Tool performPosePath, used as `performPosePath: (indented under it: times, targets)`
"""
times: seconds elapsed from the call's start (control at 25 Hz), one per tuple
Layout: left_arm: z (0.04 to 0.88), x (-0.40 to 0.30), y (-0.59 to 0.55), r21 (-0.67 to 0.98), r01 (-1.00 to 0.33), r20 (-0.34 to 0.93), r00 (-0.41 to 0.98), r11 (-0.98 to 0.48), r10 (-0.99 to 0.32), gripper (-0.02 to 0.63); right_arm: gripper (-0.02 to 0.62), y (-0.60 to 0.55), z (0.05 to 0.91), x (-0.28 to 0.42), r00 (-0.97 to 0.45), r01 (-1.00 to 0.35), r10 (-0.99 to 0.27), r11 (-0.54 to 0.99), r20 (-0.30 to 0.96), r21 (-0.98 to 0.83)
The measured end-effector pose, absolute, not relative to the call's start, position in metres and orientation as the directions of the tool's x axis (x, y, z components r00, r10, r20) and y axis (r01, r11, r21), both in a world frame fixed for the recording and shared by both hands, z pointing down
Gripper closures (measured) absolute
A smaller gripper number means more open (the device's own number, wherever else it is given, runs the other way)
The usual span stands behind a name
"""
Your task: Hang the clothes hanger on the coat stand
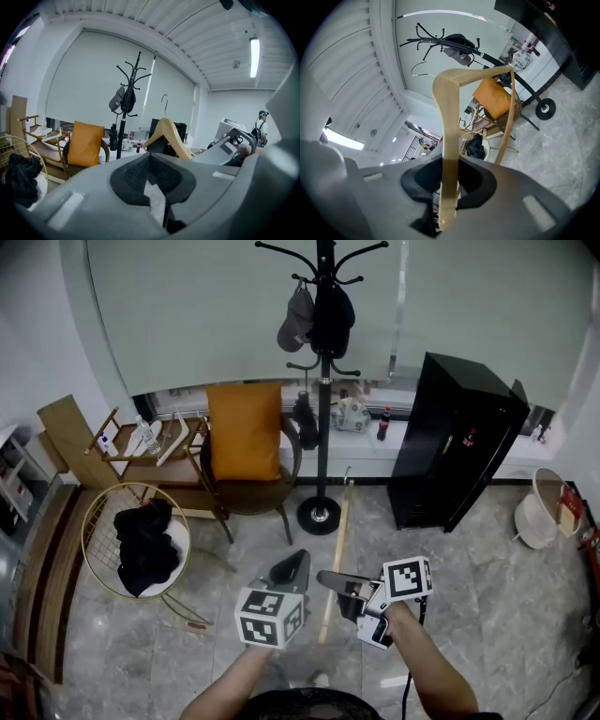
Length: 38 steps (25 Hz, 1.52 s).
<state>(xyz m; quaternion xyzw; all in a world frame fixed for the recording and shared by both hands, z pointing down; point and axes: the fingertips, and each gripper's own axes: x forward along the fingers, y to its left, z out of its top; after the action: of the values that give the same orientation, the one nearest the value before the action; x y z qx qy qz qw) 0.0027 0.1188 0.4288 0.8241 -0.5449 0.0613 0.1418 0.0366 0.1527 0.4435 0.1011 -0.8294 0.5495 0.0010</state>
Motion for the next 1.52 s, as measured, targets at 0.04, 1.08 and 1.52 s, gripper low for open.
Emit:
performPosePath:
  times: [0.04,1.08,1.52]
  targets:
    - [0.428,-0.001,0.113,0.17,-0.913,0.254,0.403,-0.37,-0.879,0.6,0.52,0.147,0.443,0.033,-0.979,-0.173,-0.171,0.375,0.115,-0.911]
    - [0.422,-0.15,-0.009,0.204,-0.856,0.22,0.513,-0.475,-0.829,0.6,0.52,0.033,0.431,-0.125,-0.957,-0.179,-0.278,0.361,0.077,-0.915]
    - [0.43,-0.173,-0.034,0.214,-0.831,0.218,0.553,-0.513,-0.804,0.601,0.52,0.008,0.437,-0.148,-0.94,-0.208,-0.328,0.346,0.09,-0.915]
